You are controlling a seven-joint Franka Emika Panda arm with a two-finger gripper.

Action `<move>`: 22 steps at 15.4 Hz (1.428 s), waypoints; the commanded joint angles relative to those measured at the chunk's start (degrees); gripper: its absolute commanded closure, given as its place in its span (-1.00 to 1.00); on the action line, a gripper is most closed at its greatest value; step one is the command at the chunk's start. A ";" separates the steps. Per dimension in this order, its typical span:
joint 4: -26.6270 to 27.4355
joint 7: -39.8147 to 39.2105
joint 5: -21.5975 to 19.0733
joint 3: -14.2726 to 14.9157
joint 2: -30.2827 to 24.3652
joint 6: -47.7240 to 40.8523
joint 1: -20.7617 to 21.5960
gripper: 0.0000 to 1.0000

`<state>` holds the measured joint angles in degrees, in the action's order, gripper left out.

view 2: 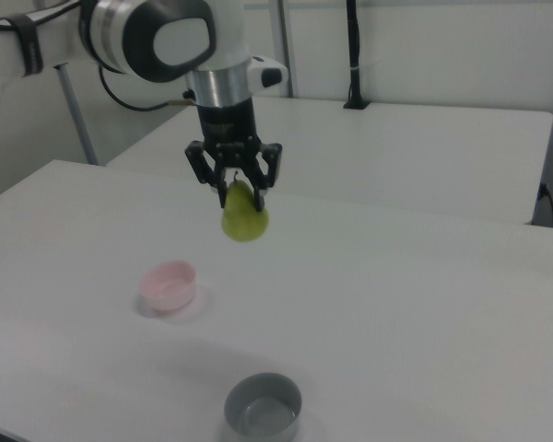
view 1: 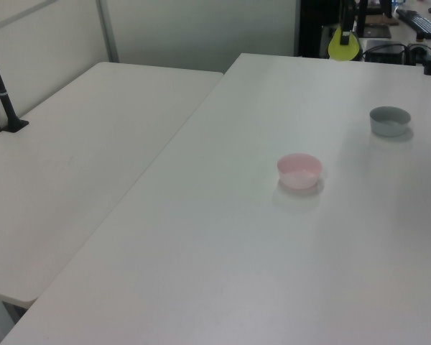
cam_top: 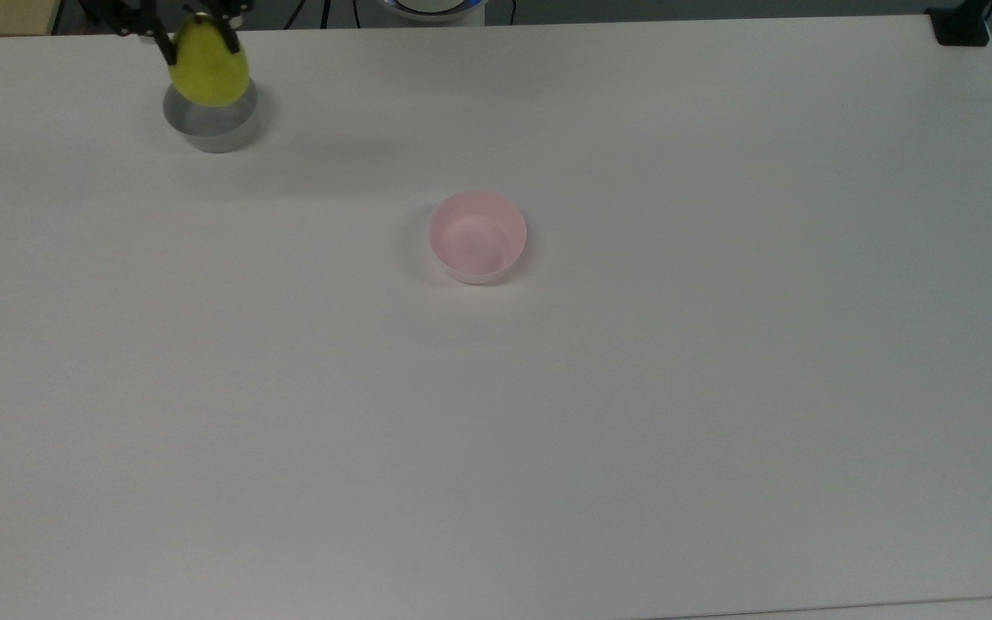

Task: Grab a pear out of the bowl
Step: 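Lower the held pear onto the table beside the grey bowl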

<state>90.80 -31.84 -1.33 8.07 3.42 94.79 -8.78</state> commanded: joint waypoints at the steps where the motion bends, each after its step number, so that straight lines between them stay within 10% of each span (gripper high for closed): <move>1: -2.12 -0.42 -3.40 3.08 4.31 5.56 -0.44 1.00; 22: 3.24 2.48 -6.40 3.70 20.58 23.51 0.70 1.00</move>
<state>92.17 -30.64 -6.69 11.60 24.37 116.20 -9.33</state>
